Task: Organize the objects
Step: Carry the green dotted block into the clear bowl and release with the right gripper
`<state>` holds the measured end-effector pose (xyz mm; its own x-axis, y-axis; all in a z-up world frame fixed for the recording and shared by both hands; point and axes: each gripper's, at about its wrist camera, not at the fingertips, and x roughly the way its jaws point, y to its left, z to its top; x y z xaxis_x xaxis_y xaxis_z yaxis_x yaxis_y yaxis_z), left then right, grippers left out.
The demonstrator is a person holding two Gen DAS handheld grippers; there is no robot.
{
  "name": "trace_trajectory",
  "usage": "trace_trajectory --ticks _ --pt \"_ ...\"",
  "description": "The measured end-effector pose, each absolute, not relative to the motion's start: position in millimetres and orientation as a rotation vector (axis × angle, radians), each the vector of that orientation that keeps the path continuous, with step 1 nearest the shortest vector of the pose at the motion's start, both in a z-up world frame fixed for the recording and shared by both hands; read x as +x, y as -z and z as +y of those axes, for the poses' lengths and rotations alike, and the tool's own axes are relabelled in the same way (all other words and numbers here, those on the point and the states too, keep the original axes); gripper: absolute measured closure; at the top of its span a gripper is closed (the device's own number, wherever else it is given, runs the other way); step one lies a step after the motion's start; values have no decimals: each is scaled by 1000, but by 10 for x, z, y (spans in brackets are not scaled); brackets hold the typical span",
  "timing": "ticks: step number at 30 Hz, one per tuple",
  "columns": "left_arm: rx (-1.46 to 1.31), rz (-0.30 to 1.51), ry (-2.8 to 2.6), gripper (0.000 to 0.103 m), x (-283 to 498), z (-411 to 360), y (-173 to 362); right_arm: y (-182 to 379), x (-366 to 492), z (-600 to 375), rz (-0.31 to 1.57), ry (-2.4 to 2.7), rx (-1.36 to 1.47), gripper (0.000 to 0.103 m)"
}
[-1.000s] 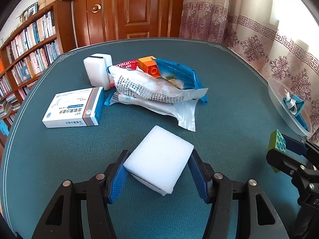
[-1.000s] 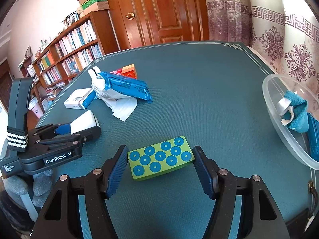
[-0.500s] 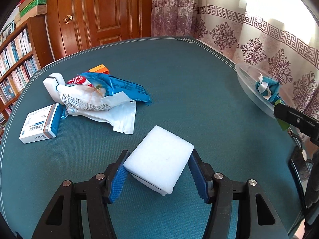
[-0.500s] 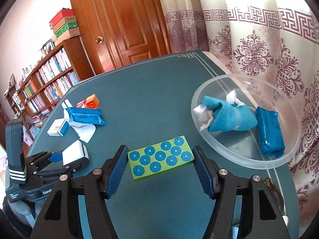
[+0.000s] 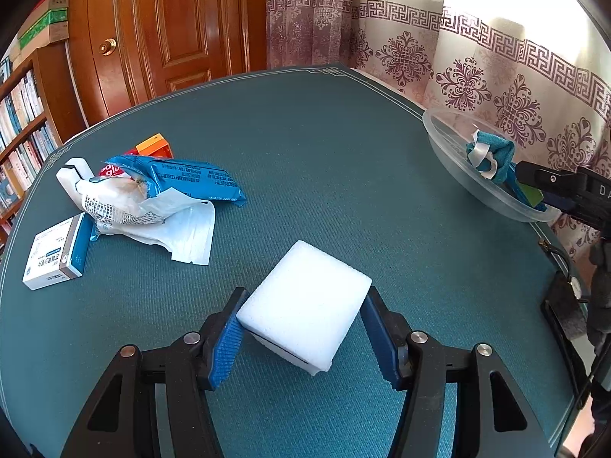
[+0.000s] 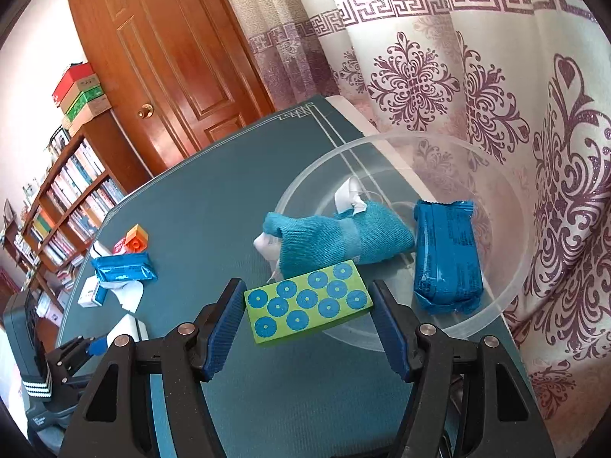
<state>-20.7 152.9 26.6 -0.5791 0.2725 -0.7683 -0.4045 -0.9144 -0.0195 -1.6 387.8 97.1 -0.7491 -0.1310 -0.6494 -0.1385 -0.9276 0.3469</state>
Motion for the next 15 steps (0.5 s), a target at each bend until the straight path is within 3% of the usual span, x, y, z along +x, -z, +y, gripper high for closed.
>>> trace_trajectory --ticks 15 --pt "-1202 215 -2476 40 -242 1496 -208 -823 -351 3958 671 -2825 -1185 36"
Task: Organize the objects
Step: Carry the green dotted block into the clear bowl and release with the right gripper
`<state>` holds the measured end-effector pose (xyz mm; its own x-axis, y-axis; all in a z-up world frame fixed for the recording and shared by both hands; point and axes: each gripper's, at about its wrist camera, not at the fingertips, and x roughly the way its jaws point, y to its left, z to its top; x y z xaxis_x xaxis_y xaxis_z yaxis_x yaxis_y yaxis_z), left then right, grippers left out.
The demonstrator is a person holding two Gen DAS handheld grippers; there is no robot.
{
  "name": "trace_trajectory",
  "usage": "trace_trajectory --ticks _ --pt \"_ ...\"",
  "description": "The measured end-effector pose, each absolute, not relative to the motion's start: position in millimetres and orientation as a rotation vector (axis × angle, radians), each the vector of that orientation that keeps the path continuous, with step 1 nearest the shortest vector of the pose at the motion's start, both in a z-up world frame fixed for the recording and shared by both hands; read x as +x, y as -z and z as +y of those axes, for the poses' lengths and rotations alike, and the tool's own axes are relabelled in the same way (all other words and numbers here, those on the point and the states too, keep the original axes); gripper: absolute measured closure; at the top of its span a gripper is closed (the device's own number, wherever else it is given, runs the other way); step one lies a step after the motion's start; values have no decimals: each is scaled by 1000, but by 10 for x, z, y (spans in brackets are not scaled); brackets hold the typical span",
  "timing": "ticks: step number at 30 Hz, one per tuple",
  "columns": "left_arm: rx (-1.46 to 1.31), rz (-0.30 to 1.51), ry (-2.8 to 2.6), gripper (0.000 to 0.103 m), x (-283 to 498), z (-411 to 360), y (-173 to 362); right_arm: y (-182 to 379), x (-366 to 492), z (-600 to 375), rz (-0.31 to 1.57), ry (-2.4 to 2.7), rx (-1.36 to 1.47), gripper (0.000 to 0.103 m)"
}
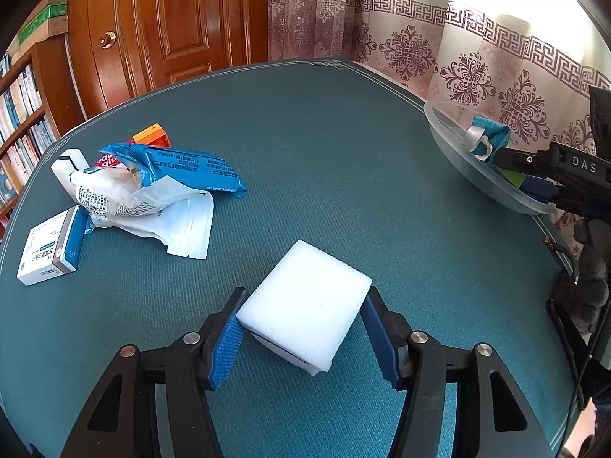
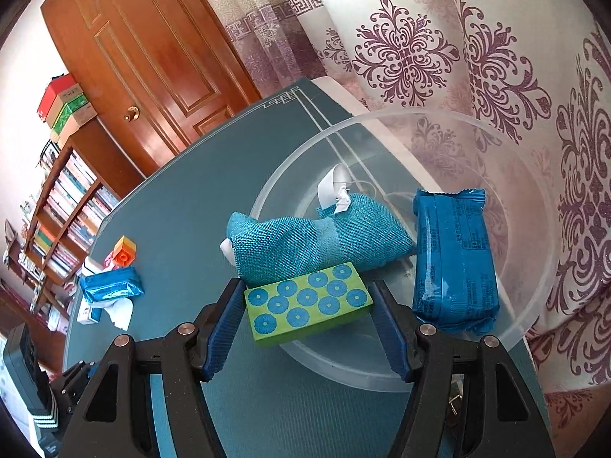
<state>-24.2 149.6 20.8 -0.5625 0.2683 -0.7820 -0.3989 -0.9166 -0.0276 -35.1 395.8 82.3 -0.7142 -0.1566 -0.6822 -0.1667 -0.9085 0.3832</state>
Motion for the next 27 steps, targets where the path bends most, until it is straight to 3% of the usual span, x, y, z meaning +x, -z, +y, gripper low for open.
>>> trace_trajectory --ticks 4,10,27 --pt "-1208 210 -2474 40 -240 1464 -189 -835 -422 3929 662 -2805 -1189 36" --pt "-1214 202 -2472 40 -237 1427 -179 -910 -483 3806 469 -2794 -1143 36" --pt "-1214 206 -2469 40 -236 1452 -190 -748 -651 3909 560 -2792 -1196 38"
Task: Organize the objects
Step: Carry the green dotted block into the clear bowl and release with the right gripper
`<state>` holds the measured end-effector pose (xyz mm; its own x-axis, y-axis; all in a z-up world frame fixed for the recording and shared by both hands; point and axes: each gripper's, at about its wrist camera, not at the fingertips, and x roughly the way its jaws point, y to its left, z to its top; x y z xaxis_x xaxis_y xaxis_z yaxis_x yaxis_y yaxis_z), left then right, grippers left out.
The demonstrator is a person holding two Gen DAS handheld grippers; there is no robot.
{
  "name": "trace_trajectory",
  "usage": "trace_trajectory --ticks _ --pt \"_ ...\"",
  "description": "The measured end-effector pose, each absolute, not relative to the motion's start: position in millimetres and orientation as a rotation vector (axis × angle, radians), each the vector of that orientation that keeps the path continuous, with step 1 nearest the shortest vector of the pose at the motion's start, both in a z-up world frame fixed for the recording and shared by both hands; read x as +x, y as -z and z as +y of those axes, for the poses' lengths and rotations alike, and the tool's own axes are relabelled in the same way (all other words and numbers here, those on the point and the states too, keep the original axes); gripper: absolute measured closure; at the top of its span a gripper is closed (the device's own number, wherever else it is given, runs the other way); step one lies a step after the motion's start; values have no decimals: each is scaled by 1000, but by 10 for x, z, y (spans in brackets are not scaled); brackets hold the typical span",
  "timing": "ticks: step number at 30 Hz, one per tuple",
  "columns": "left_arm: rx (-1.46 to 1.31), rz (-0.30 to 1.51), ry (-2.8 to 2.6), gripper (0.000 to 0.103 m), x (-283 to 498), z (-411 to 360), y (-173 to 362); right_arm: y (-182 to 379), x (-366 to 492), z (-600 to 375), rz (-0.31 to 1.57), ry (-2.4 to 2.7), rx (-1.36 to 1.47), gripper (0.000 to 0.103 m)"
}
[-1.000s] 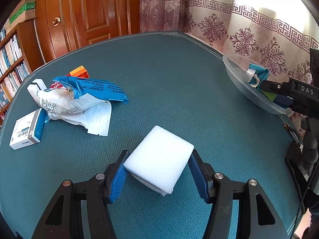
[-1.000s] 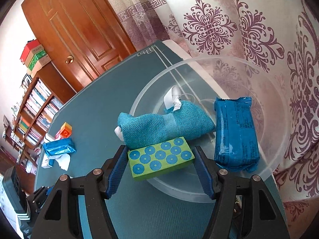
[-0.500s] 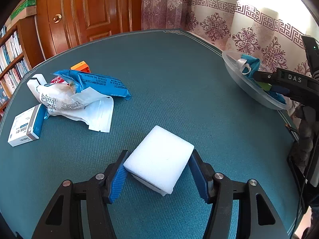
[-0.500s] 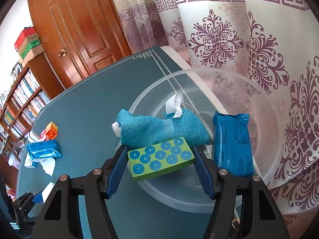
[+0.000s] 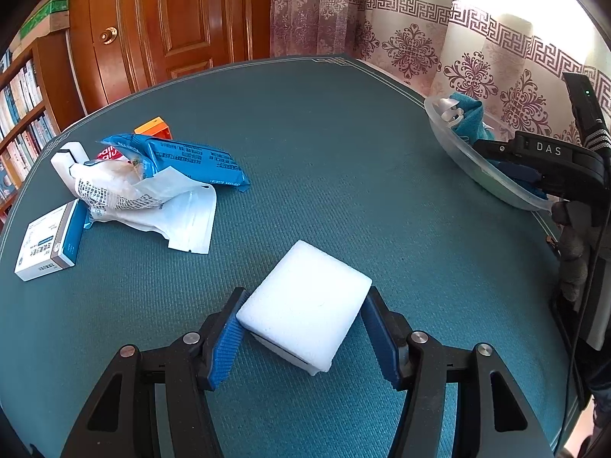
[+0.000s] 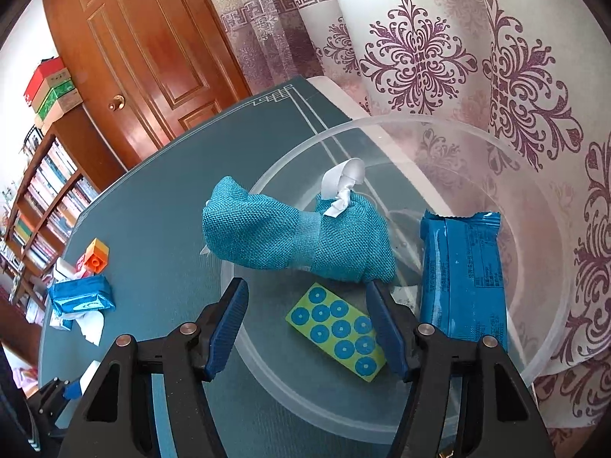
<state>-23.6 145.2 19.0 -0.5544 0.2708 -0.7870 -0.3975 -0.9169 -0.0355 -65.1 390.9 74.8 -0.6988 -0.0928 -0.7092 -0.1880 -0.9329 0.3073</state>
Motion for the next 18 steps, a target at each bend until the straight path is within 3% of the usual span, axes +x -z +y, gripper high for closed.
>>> trace_trajectory --ticks 12,18 --pt "-1180 231 -2466 40 -213 1550 -281 -749 -449 3733 550 -2813 -1261 38" --pt "-1123 273 -2448 40 -177 1751 -404 -1062 -170 3763 506 -2865 -1077 38"
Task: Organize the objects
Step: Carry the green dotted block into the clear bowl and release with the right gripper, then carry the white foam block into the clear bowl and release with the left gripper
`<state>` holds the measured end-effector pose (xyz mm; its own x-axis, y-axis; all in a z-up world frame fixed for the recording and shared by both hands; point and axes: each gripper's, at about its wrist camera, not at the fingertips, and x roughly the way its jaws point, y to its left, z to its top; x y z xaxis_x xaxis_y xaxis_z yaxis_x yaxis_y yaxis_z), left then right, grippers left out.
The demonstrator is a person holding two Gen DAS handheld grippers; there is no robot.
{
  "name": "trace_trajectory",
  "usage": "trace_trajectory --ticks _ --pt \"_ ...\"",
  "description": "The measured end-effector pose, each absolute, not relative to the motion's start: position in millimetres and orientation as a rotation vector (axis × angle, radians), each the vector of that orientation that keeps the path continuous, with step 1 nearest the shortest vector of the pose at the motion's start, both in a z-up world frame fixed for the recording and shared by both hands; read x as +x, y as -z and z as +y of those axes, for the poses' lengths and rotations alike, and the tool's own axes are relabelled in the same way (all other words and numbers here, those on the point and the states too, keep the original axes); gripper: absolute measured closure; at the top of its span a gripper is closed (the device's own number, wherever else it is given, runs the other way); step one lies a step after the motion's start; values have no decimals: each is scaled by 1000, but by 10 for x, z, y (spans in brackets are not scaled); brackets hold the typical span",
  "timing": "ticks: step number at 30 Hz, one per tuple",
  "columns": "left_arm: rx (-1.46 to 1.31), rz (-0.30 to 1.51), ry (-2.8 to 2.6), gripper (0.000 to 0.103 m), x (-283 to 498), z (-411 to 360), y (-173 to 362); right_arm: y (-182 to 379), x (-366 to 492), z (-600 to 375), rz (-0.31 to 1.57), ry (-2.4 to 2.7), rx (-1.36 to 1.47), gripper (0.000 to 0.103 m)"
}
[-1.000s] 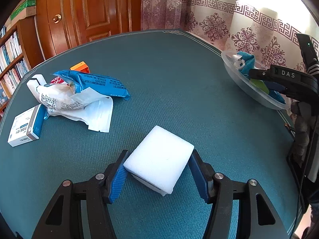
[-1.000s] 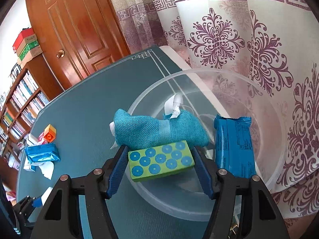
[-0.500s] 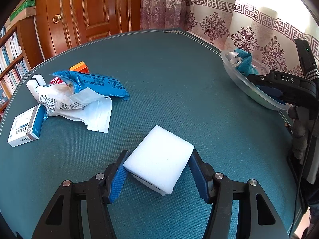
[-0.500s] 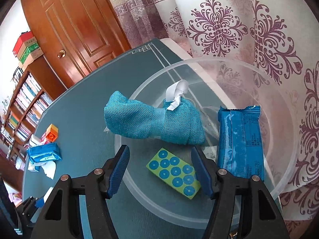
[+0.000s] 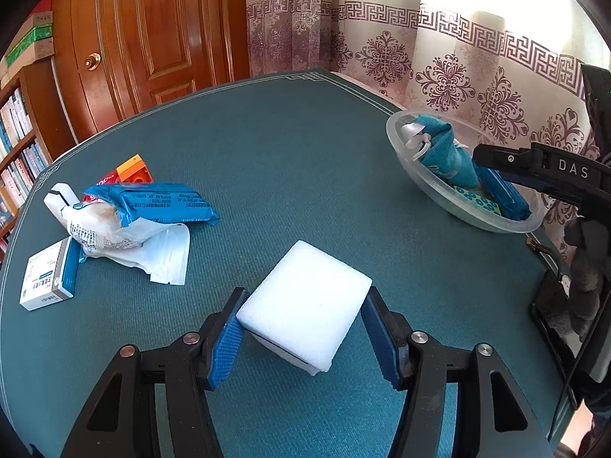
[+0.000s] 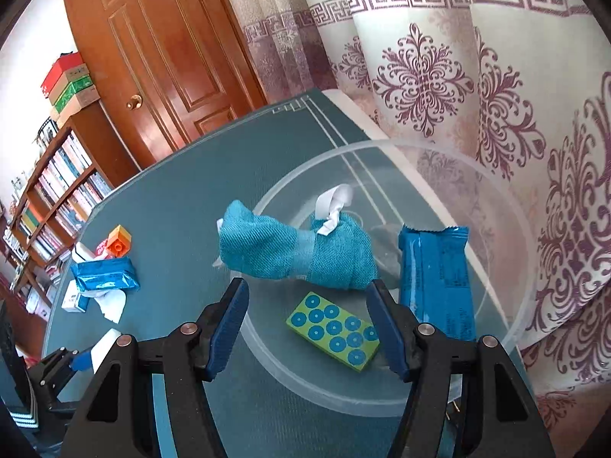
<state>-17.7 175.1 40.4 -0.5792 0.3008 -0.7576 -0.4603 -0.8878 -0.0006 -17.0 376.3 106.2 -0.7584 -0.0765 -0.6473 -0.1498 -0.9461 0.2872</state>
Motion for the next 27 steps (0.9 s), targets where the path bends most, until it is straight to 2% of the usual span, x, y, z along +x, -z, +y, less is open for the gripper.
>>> trace_trajectory --ticks 8,27 --pt "-1020 325 -2355 40 -121 2273 -595 -1249 257 4018 445 -2786 -882 37" --pt "-919 323 -2180 39 -307 3340 -694 -1252 610 4297 371 -2723 -725 37"
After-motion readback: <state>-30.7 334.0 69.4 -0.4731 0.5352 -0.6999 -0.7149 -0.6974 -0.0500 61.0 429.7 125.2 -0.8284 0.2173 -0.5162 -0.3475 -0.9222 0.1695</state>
